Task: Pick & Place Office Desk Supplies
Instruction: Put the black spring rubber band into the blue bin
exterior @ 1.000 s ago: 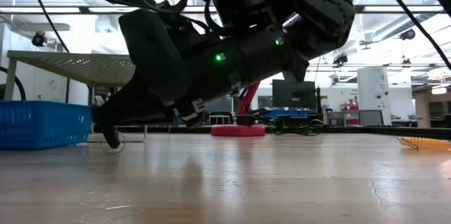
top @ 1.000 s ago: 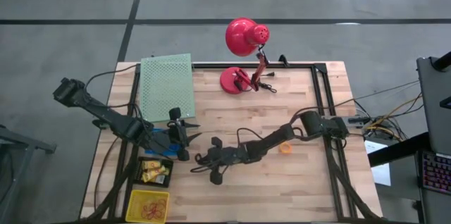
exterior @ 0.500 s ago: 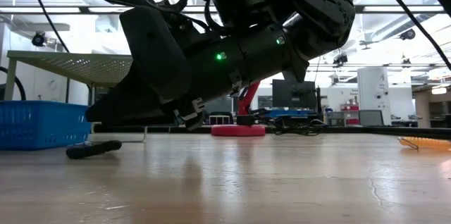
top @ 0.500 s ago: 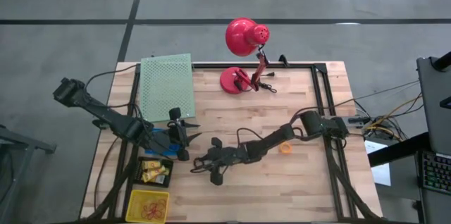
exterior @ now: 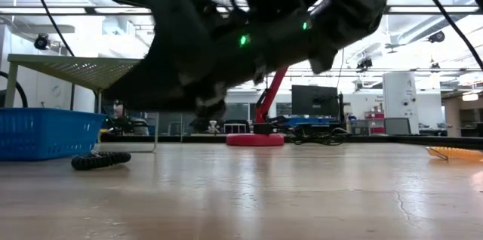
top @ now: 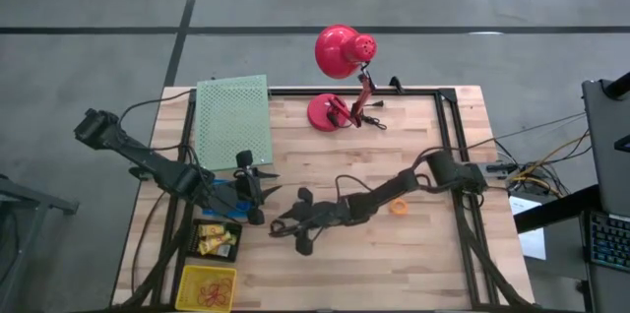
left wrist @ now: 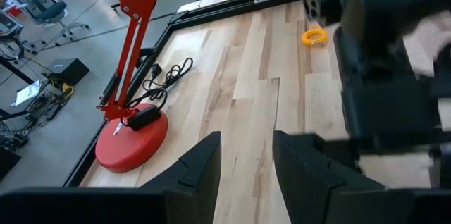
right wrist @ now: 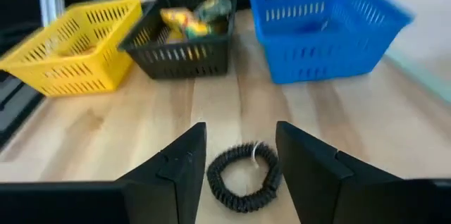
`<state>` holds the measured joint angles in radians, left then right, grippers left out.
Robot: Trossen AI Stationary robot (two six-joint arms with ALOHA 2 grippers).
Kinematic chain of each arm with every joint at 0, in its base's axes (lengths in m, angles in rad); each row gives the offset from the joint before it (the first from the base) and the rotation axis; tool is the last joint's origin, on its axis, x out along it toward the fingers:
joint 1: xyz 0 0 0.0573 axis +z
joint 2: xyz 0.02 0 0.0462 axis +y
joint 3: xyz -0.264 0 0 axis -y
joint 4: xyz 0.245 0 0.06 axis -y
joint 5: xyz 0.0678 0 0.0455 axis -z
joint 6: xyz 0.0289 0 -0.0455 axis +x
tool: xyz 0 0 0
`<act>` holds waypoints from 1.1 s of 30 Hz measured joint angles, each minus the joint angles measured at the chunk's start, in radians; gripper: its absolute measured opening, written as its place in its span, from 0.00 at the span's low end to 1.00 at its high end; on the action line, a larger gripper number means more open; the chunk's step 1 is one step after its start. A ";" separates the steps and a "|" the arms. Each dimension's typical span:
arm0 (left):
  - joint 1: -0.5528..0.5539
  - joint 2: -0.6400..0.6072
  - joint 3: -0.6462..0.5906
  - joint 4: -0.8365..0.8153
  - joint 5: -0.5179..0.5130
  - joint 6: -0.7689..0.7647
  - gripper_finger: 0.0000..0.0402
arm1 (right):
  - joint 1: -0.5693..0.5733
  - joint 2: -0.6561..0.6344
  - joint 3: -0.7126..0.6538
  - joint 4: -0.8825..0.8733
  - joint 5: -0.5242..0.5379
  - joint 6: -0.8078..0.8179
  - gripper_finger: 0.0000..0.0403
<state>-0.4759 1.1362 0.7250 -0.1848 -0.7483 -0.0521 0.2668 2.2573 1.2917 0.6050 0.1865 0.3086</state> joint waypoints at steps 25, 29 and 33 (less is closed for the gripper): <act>0.000 0.000 0.000 -0.025 0.000 -0.003 0.33 | 0.001 -0.664 -0.797 0.248 0.165 -0.129 0.35; 0.000 0.000 0.000 -0.038 0.000 -0.002 0.33 | 0.001 -0.734 -0.865 0.246 0.180 -0.090 0.36; 0.000 0.000 0.000 -0.047 0.000 -0.002 0.33 | 0.002 -0.773 -0.893 0.245 0.183 -0.077 0.35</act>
<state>-0.4755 1.1358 0.7250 -0.2313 -0.7483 -0.0540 0.2687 1.4840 0.3992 0.8500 0.3692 0.2319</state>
